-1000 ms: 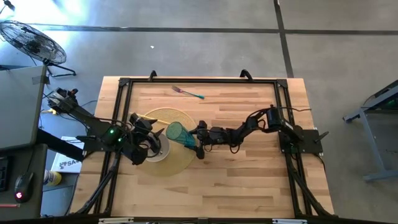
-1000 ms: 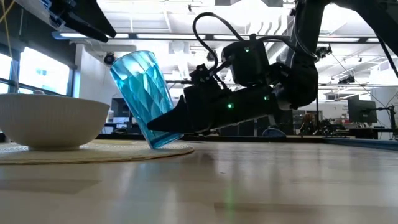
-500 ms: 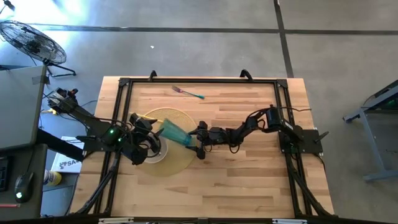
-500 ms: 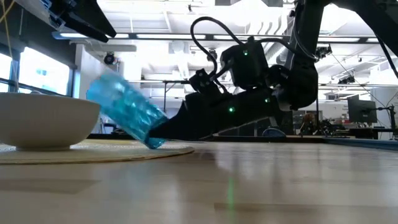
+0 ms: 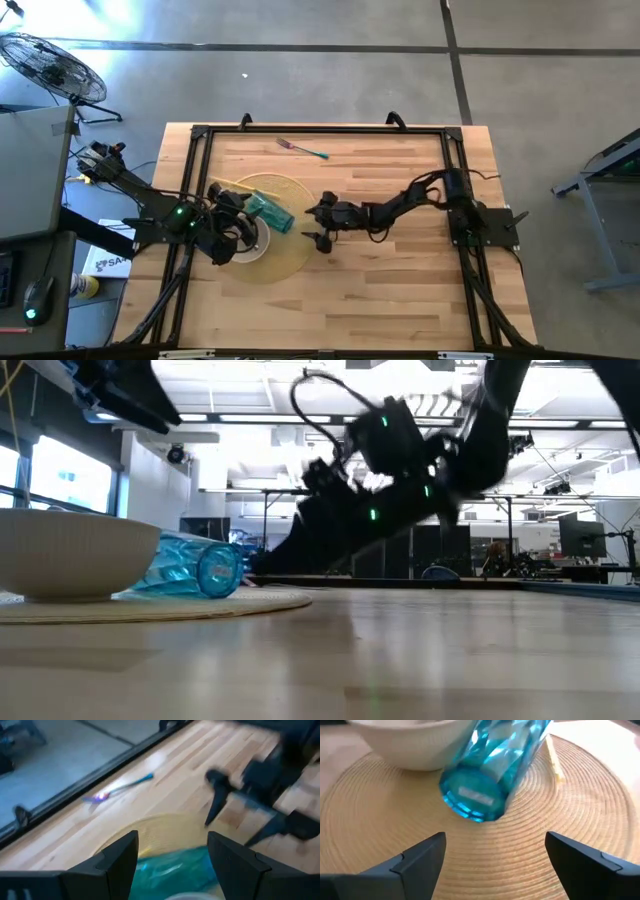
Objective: Pick & Place Utensil
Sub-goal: Adjust the blue cup on the brown mat
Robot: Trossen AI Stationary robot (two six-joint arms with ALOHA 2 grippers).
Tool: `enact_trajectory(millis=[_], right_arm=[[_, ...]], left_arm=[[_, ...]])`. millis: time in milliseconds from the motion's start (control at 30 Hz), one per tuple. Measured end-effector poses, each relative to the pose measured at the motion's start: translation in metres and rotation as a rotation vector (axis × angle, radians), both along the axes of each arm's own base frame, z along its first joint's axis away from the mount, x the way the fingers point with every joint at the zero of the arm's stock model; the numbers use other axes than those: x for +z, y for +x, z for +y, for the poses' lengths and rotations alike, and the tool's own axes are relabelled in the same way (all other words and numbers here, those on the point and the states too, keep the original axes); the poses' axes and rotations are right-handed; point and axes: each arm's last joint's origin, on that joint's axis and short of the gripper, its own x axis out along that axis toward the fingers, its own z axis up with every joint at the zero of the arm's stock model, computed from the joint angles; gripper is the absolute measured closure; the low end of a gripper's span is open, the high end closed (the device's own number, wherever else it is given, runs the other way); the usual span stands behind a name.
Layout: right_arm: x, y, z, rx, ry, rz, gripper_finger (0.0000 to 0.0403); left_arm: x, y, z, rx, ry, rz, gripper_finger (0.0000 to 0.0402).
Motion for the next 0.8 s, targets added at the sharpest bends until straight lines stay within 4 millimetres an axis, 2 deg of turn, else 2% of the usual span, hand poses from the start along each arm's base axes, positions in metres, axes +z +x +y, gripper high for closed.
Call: enact_trajectory(millis=[200,333,667,800], right_arm=[[0.043,0.016,0.006,0.022,-0.032,0.220,0.0068],[0.062,0.028,0.013,0.059,-0.048,0.261,0.0068],[0.083,0.032,0.032,0.107,-0.053,0.255,0.0068],[0.086,0.028,0.043,0.130,-0.059,0.266,0.0068]], left_arm=[[-0.007,-0.016,0.009,0.085,-0.066,0.096,0.0168],[-0.003,-0.029,0.018,0.145,-0.159,0.105,0.0168],[0.015,-0.048,0.053,0.122,-0.411,0.127,0.0168],[0.004,-0.045,0.064,0.042,-0.494,0.099,0.0168]])
